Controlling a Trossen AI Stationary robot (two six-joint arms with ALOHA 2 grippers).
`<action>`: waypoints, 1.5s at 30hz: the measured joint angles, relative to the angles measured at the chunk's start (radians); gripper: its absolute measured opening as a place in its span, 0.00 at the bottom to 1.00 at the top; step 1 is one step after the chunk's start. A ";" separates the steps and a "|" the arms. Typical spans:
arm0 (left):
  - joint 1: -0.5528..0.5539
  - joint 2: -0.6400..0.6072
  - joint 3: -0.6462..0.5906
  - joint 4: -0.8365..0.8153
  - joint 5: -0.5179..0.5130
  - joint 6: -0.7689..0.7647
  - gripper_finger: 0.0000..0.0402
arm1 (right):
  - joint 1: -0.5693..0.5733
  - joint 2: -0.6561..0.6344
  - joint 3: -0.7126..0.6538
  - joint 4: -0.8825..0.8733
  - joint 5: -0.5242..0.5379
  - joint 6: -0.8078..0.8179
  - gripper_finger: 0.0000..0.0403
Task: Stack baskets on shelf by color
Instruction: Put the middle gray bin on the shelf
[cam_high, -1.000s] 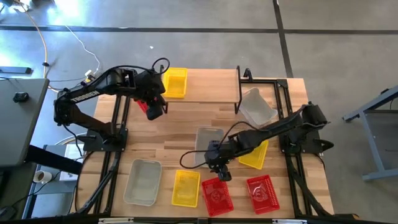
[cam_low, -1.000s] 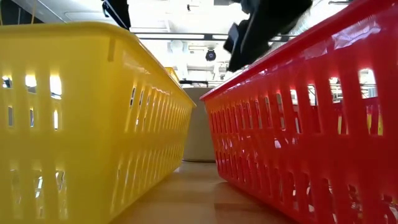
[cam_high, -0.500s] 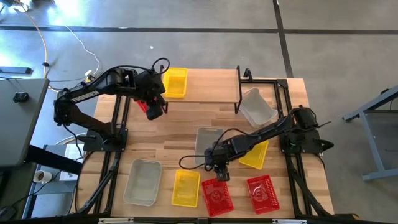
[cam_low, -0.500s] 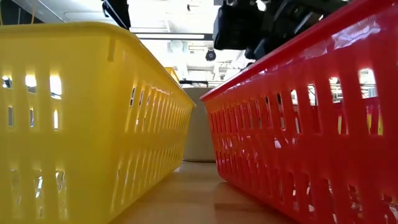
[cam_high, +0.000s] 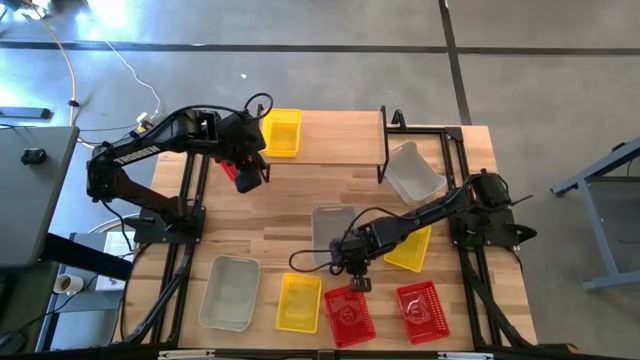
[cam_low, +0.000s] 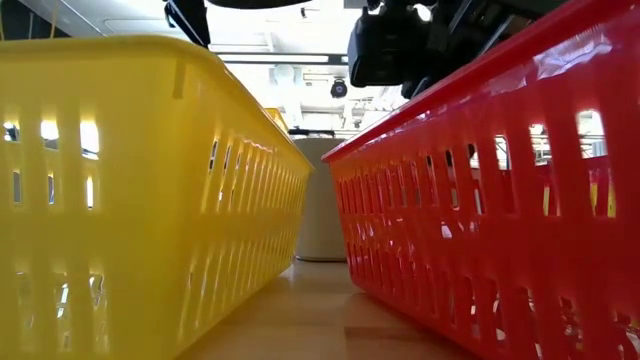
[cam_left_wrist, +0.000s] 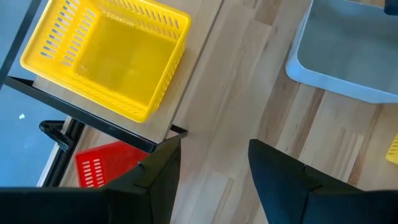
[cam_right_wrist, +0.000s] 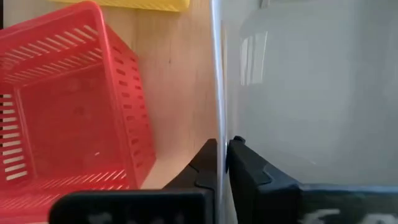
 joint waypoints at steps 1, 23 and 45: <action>0.000 0.000 0.000 0.000 0.000 0.004 0.45 | 0.001 0.000 0.000 0.000 -0.004 0.004 0.04; 0.000 0.000 0.000 0.000 0.001 -0.001 0.45 | 0.009 -0.212 0.000 0.169 0.031 0.236 0.00; 0.000 0.005 0.000 0.003 0.002 -0.057 0.45 | -0.061 -0.392 0.000 0.301 0.057 0.117 0.00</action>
